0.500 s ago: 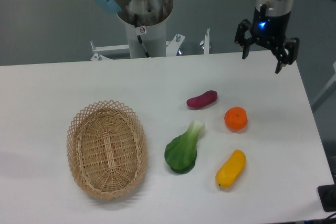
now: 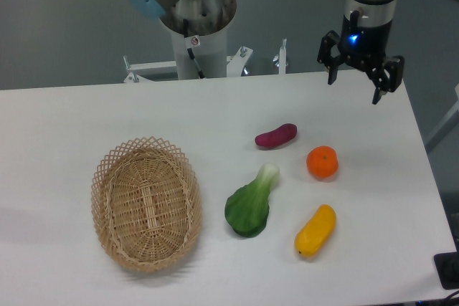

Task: Pick up the green vegetable from the table
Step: 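Move the open gripper toward the green bok choy and lower it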

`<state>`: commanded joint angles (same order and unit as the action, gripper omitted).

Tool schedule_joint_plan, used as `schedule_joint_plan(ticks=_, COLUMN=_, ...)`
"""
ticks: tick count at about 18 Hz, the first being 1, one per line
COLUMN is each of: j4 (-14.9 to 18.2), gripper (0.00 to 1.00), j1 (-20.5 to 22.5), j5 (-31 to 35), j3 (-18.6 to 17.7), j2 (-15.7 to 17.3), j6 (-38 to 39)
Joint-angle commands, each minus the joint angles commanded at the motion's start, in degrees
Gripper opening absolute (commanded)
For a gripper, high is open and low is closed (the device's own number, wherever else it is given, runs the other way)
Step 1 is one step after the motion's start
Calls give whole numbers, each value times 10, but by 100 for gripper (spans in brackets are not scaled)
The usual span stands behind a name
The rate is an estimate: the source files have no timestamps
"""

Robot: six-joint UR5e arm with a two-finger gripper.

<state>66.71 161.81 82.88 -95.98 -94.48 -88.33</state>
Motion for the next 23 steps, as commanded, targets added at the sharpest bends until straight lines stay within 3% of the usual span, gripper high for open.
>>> schedule_joint_plan(ticks=9, j4=-3, gripper=100, j1=-10, j5=2, j3=-21, j2=1, j6=13)
schedule_joint_plan(ticks=15, j4=-32, gripper=100, j1=-25, j5=4, j3=-49, j2=-3, j6=65)
schedule_joint_plan(ticks=17, j4=-47, gripper=100, j1=-28, j5=5, j3=-75, j2=-1, j6=81)
schedule_joint_plan(ticks=21, j4=-126, gripper=100, j1=-52, j5=7, j3=-126, j2=-13, j6=111)
schedule_joint_plan(ticks=23, j4=-133, gripper=100, j1=-59, j5=6, j3=-129, j2=-28, j6=119)
